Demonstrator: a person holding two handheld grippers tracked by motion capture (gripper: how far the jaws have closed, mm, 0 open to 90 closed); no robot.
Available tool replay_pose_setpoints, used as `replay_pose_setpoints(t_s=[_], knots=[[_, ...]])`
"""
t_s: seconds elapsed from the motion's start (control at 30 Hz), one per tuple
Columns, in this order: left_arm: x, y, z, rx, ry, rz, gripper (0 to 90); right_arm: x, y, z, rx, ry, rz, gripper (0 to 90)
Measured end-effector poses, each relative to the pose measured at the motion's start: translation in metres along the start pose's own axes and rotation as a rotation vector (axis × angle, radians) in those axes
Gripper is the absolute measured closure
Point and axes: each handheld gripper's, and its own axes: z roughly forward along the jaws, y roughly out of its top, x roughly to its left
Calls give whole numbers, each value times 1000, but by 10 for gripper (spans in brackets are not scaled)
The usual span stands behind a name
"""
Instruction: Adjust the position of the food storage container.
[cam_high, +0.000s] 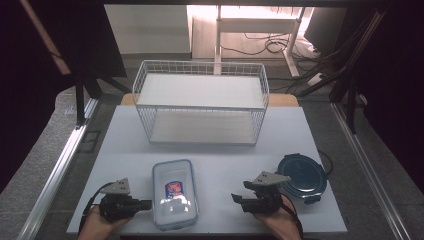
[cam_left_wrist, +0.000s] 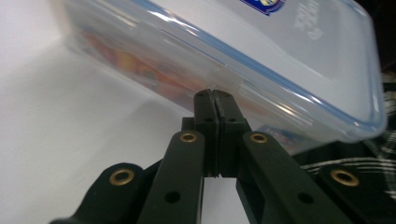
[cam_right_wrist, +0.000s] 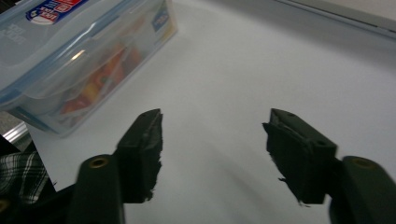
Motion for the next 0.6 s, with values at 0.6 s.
replay_pose_setpoints(t_s=[0.6], knots=[[-44,37,64,30,-124,130,899,5,5,-9,98,18,-82,809]])
